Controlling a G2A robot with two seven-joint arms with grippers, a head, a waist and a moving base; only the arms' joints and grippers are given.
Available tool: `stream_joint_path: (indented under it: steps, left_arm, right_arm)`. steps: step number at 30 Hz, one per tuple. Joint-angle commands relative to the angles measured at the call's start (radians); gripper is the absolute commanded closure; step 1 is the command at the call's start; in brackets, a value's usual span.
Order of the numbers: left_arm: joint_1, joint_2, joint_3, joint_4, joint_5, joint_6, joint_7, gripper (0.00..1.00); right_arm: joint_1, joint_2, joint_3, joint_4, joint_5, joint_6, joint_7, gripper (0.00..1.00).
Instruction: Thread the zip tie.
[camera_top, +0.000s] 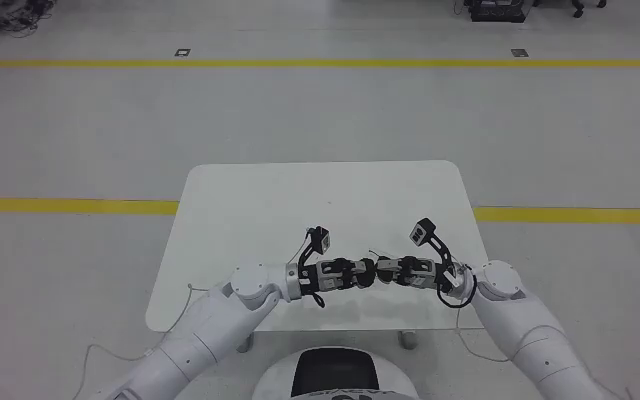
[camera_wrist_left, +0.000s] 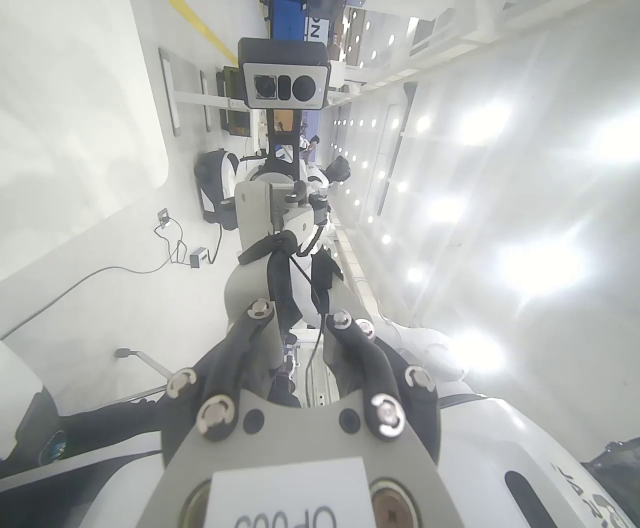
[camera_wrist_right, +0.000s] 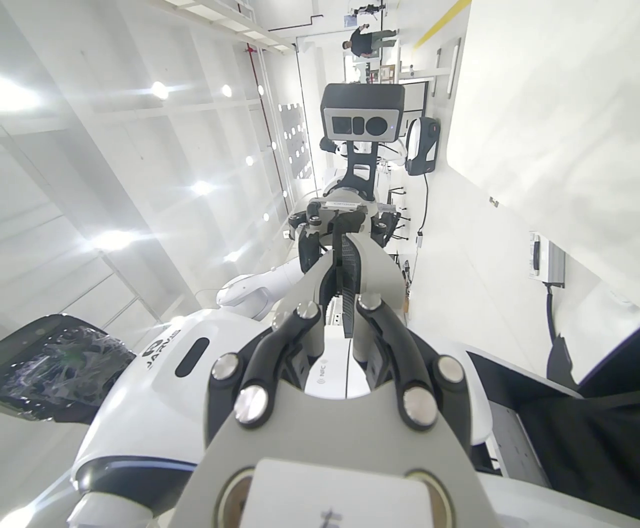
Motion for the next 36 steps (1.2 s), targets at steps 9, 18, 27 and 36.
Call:
stream_joint_path:
  steps: [9, 18, 27, 36]
  left_arm:
    - [-0.002, 0.0, 0.002, 0.003, 0.006, 0.004, 0.006, 0.92]
    - [-0.005, -0.001, 0.002, 0.006, 0.006, 0.004, 0.013, 0.94]
    - [-0.006, -0.001, 0.0, 0.007, 0.002, 0.001, 0.014, 0.94]
    - [-0.007, -0.001, 0.002, 0.005, 0.006, 0.006, 0.01, 0.91]
  right_arm:
    - [0.001, -0.001, 0.005, 0.003, 0.005, -0.007, 0.014, 1.0]
    - [-0.001, -0.002, 0.006, -0.002, 0.002, -0.013, 0.027, 1.0]
    - [-0.009, -0.001, 0.014, -0.009, 0.005, -0.023, 0.032, 1.0]
    - [-0.01, -0.002, 0.014, -0.014, 0.002, -0.019, 0.032, 1.0]
